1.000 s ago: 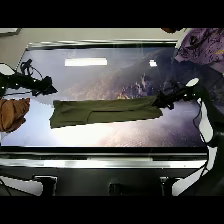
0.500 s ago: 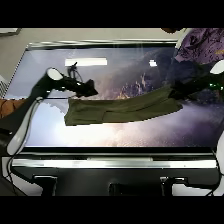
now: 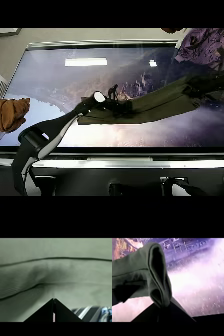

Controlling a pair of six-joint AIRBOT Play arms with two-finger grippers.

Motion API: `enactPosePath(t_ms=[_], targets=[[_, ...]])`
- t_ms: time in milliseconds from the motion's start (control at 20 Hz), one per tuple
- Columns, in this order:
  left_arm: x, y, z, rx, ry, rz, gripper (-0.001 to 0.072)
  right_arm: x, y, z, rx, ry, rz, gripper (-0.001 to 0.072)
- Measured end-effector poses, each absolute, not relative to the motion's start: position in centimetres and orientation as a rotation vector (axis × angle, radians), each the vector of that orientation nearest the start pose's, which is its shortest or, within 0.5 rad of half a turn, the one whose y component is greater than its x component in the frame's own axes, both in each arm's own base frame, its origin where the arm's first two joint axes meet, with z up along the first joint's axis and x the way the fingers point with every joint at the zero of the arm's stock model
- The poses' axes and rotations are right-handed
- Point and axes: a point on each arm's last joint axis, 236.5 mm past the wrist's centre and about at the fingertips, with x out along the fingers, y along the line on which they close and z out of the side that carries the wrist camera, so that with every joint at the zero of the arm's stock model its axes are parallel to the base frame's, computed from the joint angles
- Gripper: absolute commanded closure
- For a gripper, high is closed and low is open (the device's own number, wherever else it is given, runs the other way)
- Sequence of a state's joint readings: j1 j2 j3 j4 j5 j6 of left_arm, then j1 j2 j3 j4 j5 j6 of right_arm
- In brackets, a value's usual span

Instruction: Fold the clothes and pants, and hang the long-sleeved shirts on hangers.

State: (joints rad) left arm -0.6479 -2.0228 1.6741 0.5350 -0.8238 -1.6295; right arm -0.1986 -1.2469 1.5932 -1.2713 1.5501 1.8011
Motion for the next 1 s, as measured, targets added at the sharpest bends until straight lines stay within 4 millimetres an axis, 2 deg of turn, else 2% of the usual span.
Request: enactPosePath(t_ms=[150,300,400,500,600,700,850,1000], targets=[[36.7,-51.3,-6.2,-0.792,1.425,-0.758,0.0693,36.4,-0.2,17.4,0.510,1.151,-0.053,0.0683],[36.0,-54.1,-5.9,-0.827,1.416,-0.794,0.0692,35.4,0.0,18.6,0.522,1.131,-0.058,0.0683],[36.0,-55.2,-5.4,-0.841,1.406,-0.819,0.0693,35.1,0.1,19.1,0.528,1.120,-0.063,0.0683],[36.5,-55.0,-4.8,-0.840,1.406,-0.840,0.0694,35.0,-0.1,19.2,0.528,1.115,-0.073,0.0682],[36.6,-53.7,-4.5,-0.803,1.438,-0.866,0.0695,35.1,-0.3,19.4,0.526,1.104,-0.080,0.0682],[37.3,-51.0,-3.7,-0.713,1.451,-0.881,0.0695,35.4,-0.2,19.5,0.532,1.092,-0.077,0.0683],[39.9,-44.9,-1.6,-0.554,1.424,-0.841,0.0695,36.4,1.3,19.5,0.574,1.086,-0.015,0.0683],[43.1,-37.3,2.3,-0.443,1.360,-0.753,0.0694,38.4,4.1,19.3,0.607,1.077,0.075,0.0683]])
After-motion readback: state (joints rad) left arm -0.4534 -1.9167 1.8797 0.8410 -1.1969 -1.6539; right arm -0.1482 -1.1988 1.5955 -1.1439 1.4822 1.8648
